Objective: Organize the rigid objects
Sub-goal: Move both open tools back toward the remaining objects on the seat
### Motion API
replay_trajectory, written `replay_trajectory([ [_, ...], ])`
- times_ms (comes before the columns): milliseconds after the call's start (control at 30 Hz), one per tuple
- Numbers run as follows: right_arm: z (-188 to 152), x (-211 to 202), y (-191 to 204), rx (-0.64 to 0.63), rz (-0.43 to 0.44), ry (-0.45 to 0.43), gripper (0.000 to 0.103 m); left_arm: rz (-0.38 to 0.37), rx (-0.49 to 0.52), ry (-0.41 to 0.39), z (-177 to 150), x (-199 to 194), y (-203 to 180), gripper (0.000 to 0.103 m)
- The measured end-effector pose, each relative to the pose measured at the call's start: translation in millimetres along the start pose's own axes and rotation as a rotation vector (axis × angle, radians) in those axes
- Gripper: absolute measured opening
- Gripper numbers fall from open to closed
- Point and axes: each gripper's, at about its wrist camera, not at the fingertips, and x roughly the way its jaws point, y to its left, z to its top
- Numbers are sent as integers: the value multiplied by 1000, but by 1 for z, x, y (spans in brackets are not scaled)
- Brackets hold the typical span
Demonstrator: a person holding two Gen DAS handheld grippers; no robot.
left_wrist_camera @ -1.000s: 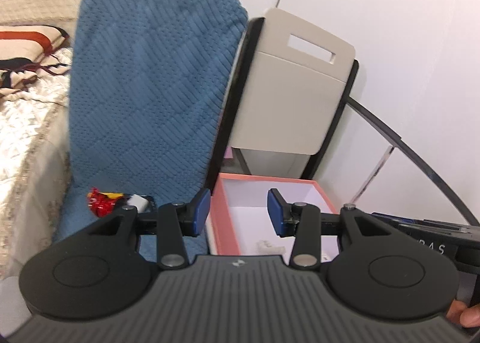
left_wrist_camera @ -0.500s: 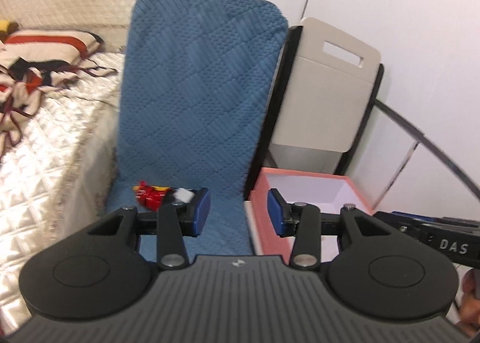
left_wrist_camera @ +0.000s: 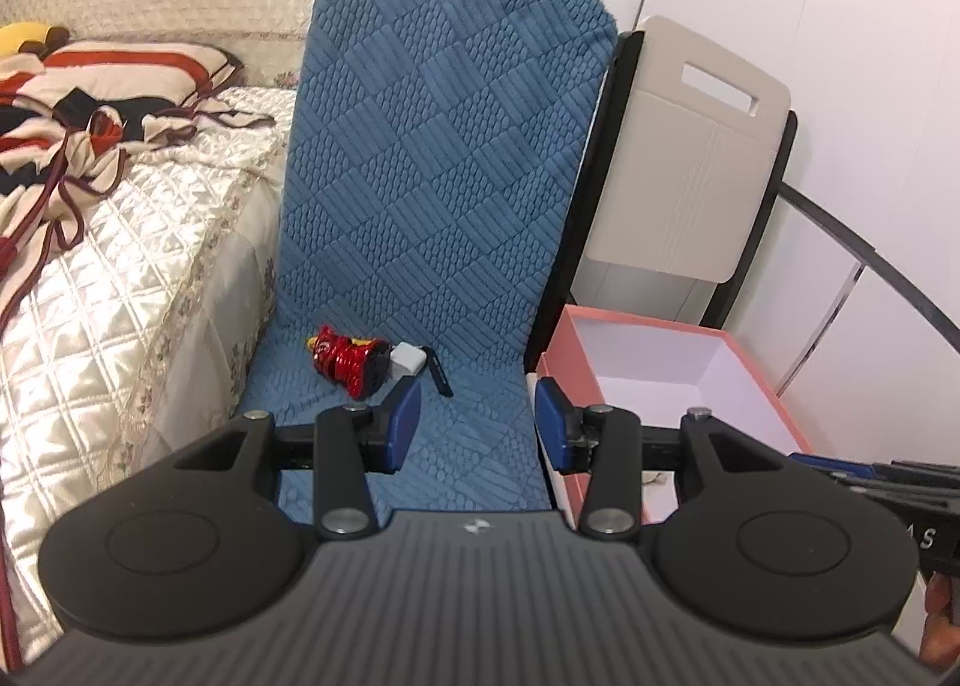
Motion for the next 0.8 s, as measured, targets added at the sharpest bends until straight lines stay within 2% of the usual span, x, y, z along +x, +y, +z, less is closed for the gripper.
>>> replay_trajectory([
  [400, -10, 34, -5, -15, 41, 23, 34, 71, 10, 29, -16, 32, 3, 48],
  [667, -15, 68, -9, -83, 7, 29, 34, 90, -17, 66, -29, 65, 16, 48],
  [800, -13, 82, -12, -72, 3, 35, 34, 86, -28, 82, -30, 83, 23, 48],
])
